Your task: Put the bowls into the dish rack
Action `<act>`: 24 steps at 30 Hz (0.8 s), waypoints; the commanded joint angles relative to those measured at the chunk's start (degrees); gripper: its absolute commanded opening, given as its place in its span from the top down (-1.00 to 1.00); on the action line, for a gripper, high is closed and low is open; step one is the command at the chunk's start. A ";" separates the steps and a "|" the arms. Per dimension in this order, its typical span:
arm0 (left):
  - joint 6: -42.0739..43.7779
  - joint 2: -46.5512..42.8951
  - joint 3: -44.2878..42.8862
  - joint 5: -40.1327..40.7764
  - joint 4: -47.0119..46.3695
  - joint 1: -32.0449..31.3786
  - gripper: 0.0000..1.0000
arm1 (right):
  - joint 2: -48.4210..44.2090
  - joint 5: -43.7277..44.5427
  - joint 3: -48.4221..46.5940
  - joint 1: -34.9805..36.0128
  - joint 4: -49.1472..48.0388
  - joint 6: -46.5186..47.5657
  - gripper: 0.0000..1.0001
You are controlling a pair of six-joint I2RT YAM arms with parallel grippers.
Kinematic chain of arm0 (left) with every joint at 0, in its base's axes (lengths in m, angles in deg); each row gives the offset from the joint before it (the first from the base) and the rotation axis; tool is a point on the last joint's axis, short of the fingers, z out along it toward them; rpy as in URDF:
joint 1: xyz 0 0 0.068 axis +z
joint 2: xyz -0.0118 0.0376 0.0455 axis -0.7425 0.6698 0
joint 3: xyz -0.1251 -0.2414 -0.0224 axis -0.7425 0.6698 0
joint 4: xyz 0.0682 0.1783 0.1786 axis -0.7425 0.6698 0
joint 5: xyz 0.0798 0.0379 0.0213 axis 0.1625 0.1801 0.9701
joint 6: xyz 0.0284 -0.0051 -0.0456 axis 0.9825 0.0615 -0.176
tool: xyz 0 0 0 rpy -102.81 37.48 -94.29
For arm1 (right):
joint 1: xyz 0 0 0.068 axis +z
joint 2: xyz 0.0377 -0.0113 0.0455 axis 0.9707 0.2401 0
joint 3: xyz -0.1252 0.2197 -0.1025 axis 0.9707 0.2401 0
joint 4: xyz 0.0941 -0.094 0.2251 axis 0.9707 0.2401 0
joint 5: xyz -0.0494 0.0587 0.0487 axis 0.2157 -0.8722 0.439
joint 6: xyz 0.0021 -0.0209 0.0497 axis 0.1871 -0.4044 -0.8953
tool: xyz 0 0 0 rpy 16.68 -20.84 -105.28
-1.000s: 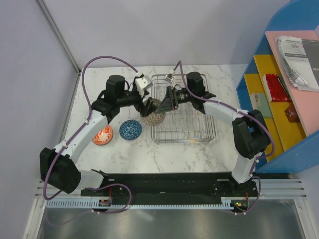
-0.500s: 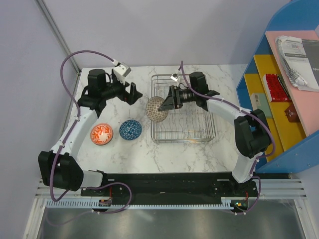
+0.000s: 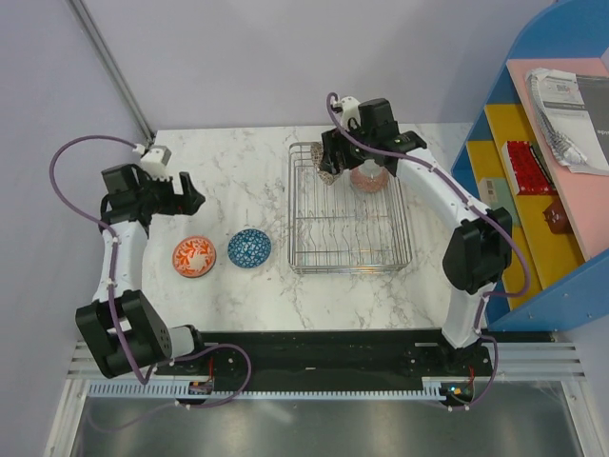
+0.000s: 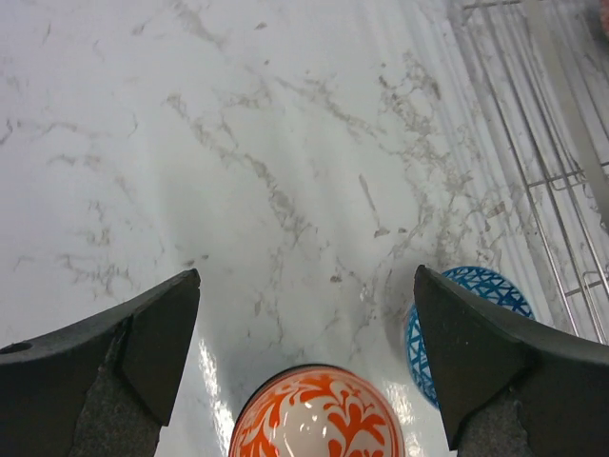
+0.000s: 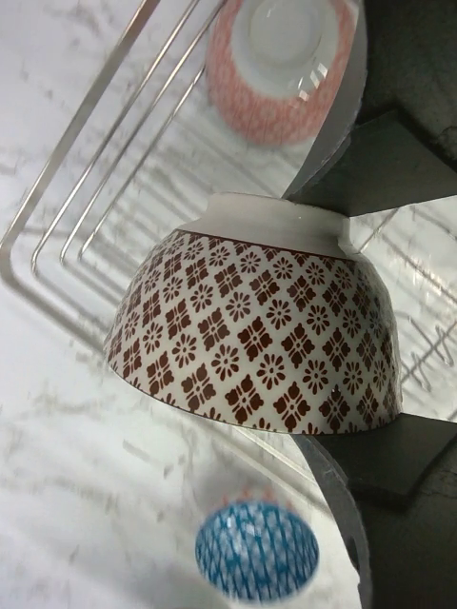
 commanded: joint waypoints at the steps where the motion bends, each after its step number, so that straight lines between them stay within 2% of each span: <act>1: 2.66 -1.38 2.97 -8.26 4.11 7.81 -0.99 | 3.06 17.46 -4.76 2.29 5.00 9.26 1.00; 4: 6.43 -1.11 5.08 -11.25 5.51 10.28 -0.99 | 4.46 24.75 -5.47 4.04 5.00 11.89 1.00; 11: 13.73 -0.94 8.24 -11.79 7.27 10.90 -0.99 | 8.86 37.25 -9.15 7.65 4.73 18.31 1.00; 24: 14.79 -1.73 10.88 -12.57 7.45 12.40 -0.99 | 17.56 55.80 -10.92 14.24 -1.50 28.76 1.00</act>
